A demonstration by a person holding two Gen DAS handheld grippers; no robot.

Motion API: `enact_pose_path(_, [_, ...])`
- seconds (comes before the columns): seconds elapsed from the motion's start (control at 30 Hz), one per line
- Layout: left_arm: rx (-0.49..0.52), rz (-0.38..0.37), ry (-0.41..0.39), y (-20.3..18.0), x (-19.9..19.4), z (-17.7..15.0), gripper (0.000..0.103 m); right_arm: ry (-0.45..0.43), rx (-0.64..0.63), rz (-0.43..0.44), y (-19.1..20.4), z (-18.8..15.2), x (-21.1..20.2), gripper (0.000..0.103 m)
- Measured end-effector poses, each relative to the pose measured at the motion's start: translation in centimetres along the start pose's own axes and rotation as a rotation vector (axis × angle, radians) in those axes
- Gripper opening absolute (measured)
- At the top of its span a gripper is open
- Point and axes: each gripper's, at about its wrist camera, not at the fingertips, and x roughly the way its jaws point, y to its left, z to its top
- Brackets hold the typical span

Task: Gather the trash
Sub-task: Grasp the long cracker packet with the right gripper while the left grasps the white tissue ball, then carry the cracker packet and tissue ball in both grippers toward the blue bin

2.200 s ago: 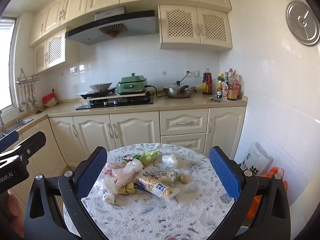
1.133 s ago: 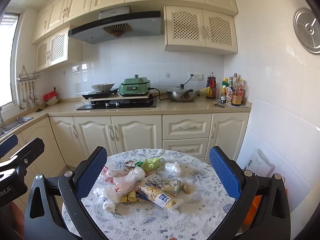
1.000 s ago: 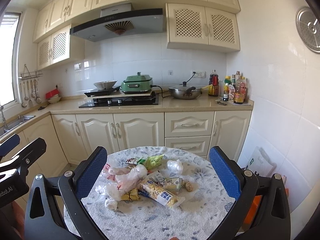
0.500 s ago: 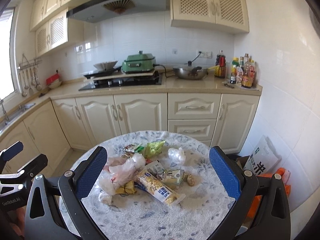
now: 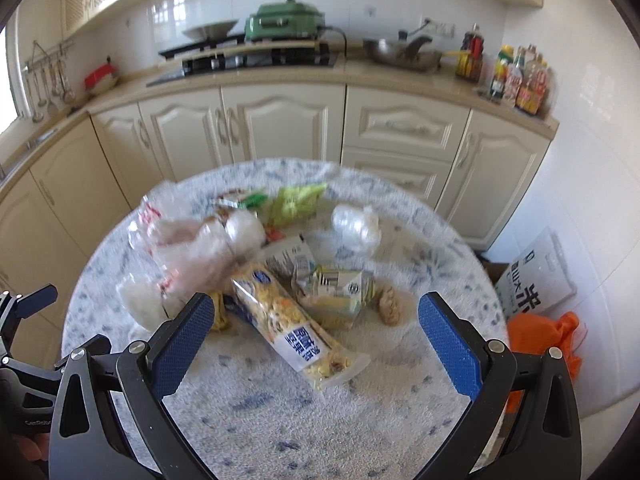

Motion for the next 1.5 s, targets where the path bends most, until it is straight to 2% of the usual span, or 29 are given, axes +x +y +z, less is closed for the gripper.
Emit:
enact_pose_path(0.17, [0.020,0.004,0.067,-0.2,3.0,0.8,0.102,0.097,-0.021,0.020,-0.2,-0.8,3.7,0.101])
enact_pose_path(0.3, [0.020,0.001,0.088,0.0,4.8,1.7,0.102,0.147,-0.049,0.029,0.1,-0.9,5.8,0.094])
enact_pose_path(0.43, [0.037,-0.001,0.104,0.1,6.2,1.8,0.097,0.188,-0.088,0.057,0.9,-0.8,7.4,0.093])
enact_pose_path(0.5, [0.039,-0.015,0.126,0.0,7.4,1.8,0.090,0.214,-0.122,0.065,1.6,-1.0,8.5,0.086])
enact_pose_path(0.53, [0.038,-0.025,0.136,-0.3,8.0,2.0,0.083,0.225,-0.134,0.069,1.9,-1.0,8.9,0.083])
enact_pose_path(0.63, [0.059,-0.033,0.115,-0.2,8.2,2.0,0.073,0.212,-0.161,0.058,2.4,-1.1,9.2,0.072])
enact_pose_path(0.7, [0.058,-0.042,0.107,-0.2,8.0,1.7,0.061,0.205,-0.153,0.090,2.3,-1.1,8.8,0.055])
enact_pose_path(0.73, [0.058,-0.051,0.104,-0.1,8.0,1.7,0.053,0.202,-0.149,0.096,2.1,-1.2,8.6,0.052])
enact_pose_path(0.8, [0.057,-0.064,0.103,0.2,7.9,1.5,0.043,0.197,-0.130,0.111,1.5,-1.5,8.2,0.040])
enact_pose_path(0.87, [0.053,-0.085,0.105,0.1,7.6,1.4,0.030,0.198,-0.093,0.130,0.8,-1.8,7.8,0.035])
enact_pose_path(1.1, [-0.004,-0.185,0.121,0.7,7.5,0.3,0.029,0.179,0.058,0.187,-2.3,-3.9,5.6,0.034])
enact_pose_path(1.17, [0.000,-0.193,0.127,0.3,7.3,0.0,0.029,0.171,0.104,0.197,-3.5,-4.5,4.9,0.034])
enact_pose_path(1.33, [0.044,-0.223,0.131,-2.0,6.6,-0.3,0.029,0.143,0.181,0.209,-5.7,-5.8,3.2,0.032])
enact_pose_path(1.5, [0.112,-0.263,0.108,-6.2,4.9,0.7,0.029,0.103,0.252,0.222,-8.4,-7.1,1.4,0.031])
